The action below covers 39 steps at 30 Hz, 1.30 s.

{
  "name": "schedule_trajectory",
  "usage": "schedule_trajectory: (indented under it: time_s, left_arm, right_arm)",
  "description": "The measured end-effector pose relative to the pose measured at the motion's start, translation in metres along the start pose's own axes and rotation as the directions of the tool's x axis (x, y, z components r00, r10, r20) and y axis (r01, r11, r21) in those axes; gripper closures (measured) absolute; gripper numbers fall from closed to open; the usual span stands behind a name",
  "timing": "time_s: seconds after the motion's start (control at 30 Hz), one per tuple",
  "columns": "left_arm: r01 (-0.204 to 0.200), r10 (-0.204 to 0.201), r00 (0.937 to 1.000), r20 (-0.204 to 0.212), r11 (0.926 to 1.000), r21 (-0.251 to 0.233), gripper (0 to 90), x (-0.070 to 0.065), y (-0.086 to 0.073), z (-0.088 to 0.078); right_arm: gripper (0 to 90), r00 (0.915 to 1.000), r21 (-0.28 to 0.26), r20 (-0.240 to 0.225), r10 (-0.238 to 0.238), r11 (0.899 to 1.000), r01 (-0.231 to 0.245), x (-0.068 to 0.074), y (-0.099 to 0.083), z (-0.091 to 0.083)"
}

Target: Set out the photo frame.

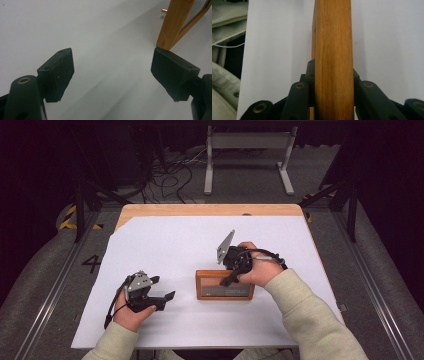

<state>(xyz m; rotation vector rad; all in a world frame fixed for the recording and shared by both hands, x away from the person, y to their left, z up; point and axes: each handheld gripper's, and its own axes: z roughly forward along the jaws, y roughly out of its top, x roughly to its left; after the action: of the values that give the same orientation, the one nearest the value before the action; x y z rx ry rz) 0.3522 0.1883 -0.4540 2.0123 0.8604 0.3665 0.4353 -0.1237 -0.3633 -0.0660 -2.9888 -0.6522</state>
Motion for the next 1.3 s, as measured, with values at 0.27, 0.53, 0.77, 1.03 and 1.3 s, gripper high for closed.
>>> schedule_trajectory:
  time_s: [0.27, 0.53, 0.77, 1.03, 1.3]
  left_arm:
    - [0.001, -0.001, 1.0, 0.004, 1.0, 0.001, 19.3, -0.001, 0.0, 0.001]
    - [0.009, -0.009, 0.9999, 0.007, 0.9999, 0.01, 19.2, -0.001, -0.002, 0.001]
    - [0.01, -0.01, 0.9999, -0.001, 0.9999, 0.006, 18.5, 0.001, -0.006, -0.004]
    - [0.02, -0.02, 0.9998, -0.003, 0.9997, -0.012, 14.8, 0.002, -0.016, -0.016]
    - [0.009, -0.009, 0.9998, -0.016, 0.9998, -0.02, 13.0, 0.004, -0.019, -0.024]
  right_arm:
    - [60.5, 0.9941, -0.046, 0.093, 0.055, 0.998, -0.051, -0.004, -0.003, -0.006]
    - [34.0, 0.9797, -0.087, 0.174, 0.099, 0.993, -0.085, -0.007, -0.005, -0.008]
    - [27.8, 0.9717, -0.144, 0.208, 0.112, 0.986, -0.083, -0.007, -0.01, -0.019]
    - [25.8, 0.9587, -0.241, 0.25, 0.136, 0.968, -0.075, 0.012, -0.026, -0.046]
    - [24.6, 0.9411, -0.304, 0.292, 0.171, 0.95, -0.078, 0.023, -0.051, -0.071]
